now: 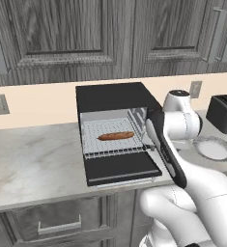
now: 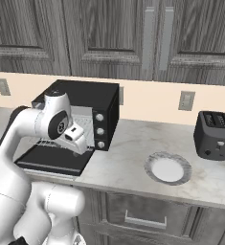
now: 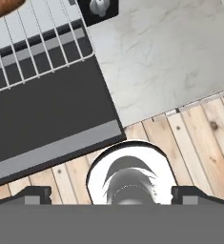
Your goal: Pull the toaster oven rack outwards. Pick up the baguette from the plate and place it on the toaster oven rack. Close the toaster oven door fully and set the temperature to the lowest setting.
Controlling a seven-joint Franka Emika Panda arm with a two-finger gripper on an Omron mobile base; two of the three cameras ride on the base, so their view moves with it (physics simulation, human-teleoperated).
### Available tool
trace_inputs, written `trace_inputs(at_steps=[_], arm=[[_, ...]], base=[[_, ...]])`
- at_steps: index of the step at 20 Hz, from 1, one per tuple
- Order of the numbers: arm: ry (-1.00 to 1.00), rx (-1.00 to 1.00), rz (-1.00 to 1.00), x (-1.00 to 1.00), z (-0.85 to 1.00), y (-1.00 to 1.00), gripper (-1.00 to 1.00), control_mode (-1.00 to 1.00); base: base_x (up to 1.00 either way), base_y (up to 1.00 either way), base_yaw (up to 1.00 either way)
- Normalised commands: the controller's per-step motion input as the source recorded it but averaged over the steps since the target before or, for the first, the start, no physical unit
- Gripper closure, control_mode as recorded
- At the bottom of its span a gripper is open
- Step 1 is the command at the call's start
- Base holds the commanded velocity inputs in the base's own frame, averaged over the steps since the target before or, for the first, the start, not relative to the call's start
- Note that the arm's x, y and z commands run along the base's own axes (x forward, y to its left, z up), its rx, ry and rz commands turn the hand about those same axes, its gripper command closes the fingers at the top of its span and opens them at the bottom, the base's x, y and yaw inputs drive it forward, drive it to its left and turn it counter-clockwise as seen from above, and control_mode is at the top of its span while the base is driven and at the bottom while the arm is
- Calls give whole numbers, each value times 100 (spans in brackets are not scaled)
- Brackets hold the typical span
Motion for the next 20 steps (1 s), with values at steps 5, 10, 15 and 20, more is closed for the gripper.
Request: trace_inputs(at_steps=[5, 10, 15, 20], arm=[[1, 0, 0, 26, -20, 27, -100, -100], [3, -1, 0, 19, -16, 26, -100, -100], [9, -3, 0, 12, -23, 23, -100, -100], [6, -1, 0, 4, -16, 22, -100, -100]], base=[[0, 0, 0], [0, 0, 0], [0, 0, 0], [0, 0, 0]])
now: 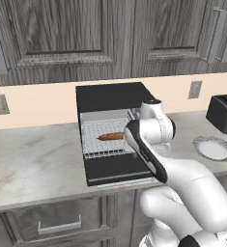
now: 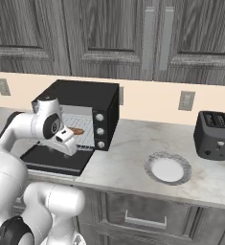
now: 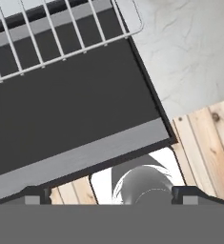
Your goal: Pull the toaster oven rack outwards. Pick up the baguette from the plate and place it on the toaster oven rack. Close the toaster oven door fully and set the temperature to the lowest setting.
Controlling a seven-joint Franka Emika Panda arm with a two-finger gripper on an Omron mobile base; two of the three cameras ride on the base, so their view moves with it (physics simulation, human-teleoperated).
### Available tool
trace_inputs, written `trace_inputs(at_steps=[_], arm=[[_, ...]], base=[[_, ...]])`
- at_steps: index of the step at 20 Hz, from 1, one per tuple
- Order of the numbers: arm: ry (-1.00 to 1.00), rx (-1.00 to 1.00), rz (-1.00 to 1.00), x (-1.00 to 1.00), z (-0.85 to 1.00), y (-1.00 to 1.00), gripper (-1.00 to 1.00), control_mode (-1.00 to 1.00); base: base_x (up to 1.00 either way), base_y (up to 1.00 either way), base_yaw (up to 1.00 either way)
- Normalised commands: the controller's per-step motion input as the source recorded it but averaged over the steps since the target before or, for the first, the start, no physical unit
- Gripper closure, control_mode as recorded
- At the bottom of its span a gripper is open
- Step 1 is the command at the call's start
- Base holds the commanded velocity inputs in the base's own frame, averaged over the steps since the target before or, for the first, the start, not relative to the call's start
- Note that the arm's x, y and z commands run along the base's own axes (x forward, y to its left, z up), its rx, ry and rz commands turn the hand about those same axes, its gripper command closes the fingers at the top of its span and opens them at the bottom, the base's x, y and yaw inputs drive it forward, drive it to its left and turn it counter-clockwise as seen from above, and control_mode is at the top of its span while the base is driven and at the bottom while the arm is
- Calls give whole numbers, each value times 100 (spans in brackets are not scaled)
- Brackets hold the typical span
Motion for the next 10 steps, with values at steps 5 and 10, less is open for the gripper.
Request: trace_inputs(at_steps=[5, 10], arm=[[0, 0, -2, 2, -14, 19, -100, -100], [0, 0, 0, 15, -28, 18, -100, -100]], base=[[0, 0, 0], [0, 0, 0]])
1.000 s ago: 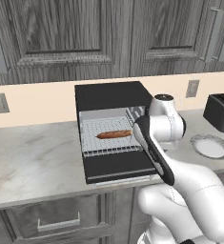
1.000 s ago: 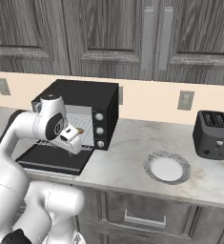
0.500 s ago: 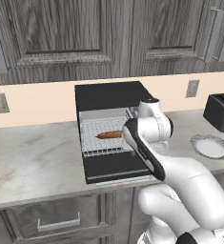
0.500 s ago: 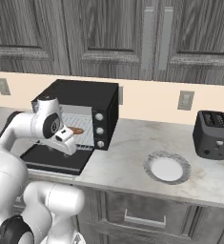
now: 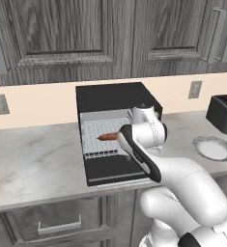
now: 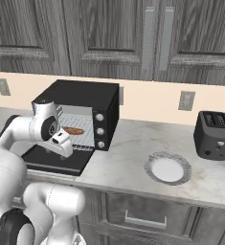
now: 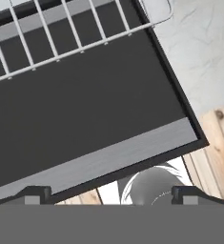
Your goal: Pull the toaster oven rack outwards. Pick up the baguette from the plate and place it on the toaster oven rack. Close the toaster oven door fully and set the temperature to the lowest setting.
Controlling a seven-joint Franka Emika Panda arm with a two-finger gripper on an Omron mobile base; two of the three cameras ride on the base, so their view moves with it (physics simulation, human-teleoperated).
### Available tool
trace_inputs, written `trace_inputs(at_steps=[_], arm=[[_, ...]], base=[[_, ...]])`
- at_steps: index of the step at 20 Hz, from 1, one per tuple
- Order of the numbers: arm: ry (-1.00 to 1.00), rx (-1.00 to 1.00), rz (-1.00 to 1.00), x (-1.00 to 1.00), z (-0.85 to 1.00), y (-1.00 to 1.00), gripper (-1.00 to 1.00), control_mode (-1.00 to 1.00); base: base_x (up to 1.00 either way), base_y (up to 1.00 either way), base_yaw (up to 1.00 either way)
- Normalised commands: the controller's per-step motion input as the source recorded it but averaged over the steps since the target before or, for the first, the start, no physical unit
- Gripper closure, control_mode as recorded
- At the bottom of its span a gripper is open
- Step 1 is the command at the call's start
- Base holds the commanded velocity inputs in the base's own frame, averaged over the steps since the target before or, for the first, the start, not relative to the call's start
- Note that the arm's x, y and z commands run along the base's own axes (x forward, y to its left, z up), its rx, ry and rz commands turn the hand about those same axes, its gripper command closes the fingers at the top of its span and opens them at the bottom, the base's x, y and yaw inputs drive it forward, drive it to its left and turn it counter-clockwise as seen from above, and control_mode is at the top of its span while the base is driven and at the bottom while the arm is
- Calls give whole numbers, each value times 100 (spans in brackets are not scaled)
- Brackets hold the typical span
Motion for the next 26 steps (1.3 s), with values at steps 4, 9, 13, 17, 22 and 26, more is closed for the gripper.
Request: trace_inputs(at_steps=[4, 9, 13, 17, 22, 26], arm=[[2, -1, 0, 26, -27, 19, -100, -100], [5, 0, 0, 36, -23, 16, -100, -100], [4, 0, 0, 33, -20, 11, -100, -100], [1, 0, 0, 23, -15, 7, -100, -100], [0, -1, -1, 7, -11, 11, -100, -100], [0, -5, -4, 0, -16, 13, -100, -100]], base=[[0, 0, 0], [0, 0, 0], [0, 0, 0], [0, 0, 0], [0, 0, 0], [0, 0, 0]])
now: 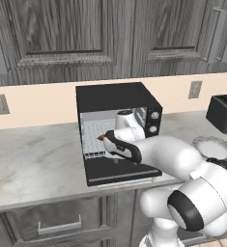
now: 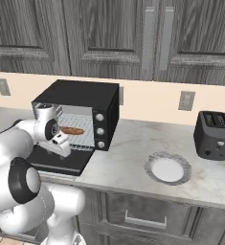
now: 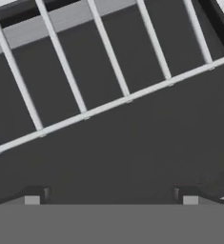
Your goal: Pull the toaster oven rack outwards. Pick up the baguette from the plate and place it on the toaster oven rack. Close the toaster oven door fully and set the temperature to the lowest setting.
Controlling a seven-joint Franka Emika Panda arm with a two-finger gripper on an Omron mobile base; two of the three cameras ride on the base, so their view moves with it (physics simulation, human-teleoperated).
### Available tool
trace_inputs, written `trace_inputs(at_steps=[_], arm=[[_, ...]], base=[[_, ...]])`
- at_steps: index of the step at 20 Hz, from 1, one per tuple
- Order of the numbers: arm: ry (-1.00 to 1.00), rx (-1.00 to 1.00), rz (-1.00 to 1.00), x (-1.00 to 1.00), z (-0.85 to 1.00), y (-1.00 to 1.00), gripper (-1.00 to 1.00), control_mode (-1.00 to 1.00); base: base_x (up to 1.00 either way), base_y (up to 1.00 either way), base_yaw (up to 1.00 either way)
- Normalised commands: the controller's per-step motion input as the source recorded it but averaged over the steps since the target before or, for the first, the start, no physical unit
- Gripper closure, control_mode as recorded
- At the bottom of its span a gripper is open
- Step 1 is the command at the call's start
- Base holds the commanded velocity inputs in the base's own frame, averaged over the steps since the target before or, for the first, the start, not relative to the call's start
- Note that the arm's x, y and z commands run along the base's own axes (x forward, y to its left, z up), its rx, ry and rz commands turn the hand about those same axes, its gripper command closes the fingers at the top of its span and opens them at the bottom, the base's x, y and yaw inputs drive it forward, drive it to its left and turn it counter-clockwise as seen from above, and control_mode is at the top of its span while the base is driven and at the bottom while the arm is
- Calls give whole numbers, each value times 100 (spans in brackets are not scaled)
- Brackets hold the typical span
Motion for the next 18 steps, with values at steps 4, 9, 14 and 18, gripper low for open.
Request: trace_inputs(at_steps=[4, 9, 14, 18], arm=[[-1, -4, -5, 0, -20, 11, -100, -100], [-2, -2, -5, 10, -30, 9, -100, -100], [0, -2, -5, 19, -34, 7, -100, -100], [0, -4, -6, 17, -30, 10, -100, -100]], base=[[0, 0, 0], [0, 0, 0], [0, 0, 0], [0, 0, 0]])
